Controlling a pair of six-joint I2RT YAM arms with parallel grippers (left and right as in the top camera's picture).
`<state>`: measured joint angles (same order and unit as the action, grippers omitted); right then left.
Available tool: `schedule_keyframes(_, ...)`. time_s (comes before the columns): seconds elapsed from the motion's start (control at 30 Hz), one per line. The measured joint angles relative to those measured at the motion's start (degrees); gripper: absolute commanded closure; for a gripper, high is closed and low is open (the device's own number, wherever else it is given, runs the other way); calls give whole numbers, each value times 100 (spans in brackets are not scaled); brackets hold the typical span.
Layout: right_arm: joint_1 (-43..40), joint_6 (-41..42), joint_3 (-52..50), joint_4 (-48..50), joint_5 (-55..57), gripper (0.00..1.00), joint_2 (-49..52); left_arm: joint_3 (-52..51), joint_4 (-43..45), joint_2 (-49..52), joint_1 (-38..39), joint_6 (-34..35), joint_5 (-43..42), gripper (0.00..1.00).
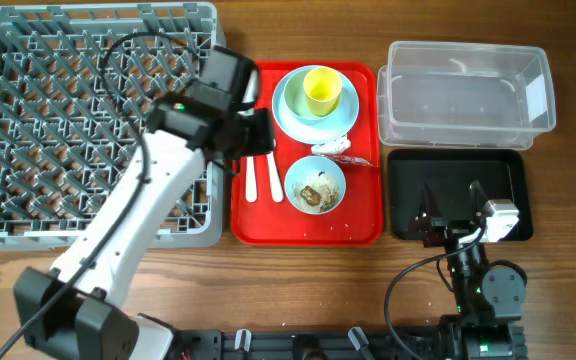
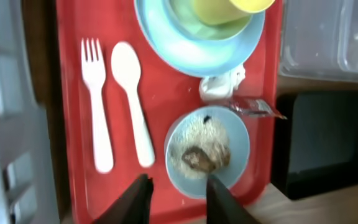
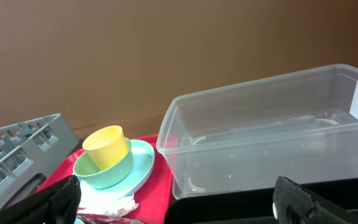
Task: Sort waste into correct bins and load items into the dishwasher rack
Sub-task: 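Reach the left gripper over the red tray to the white spoon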
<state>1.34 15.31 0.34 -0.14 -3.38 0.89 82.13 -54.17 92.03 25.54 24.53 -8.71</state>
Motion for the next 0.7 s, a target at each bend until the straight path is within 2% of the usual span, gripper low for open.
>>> schedule_keyframes(0.17, 0, 0, 0, 0, 0, 0, 0, 2, 389, 660, 389, 39, 660, 73)
schedule_keyframes(0.33, 0, 0, 0, 0, 0, 0, 0, 0, 424, 1316, 396, 190, 881, 76)
schedule_keyframes(0.53, 0, 0, 0, 0, 0, 0, 0, 0, 562, 1810, 396, 238, 933, 75)
schedule_keyframes(0.7, 0, 0, 0, 0, 0, 0, 0, 0, 608, 2140, 396, 645, 1032, 73)
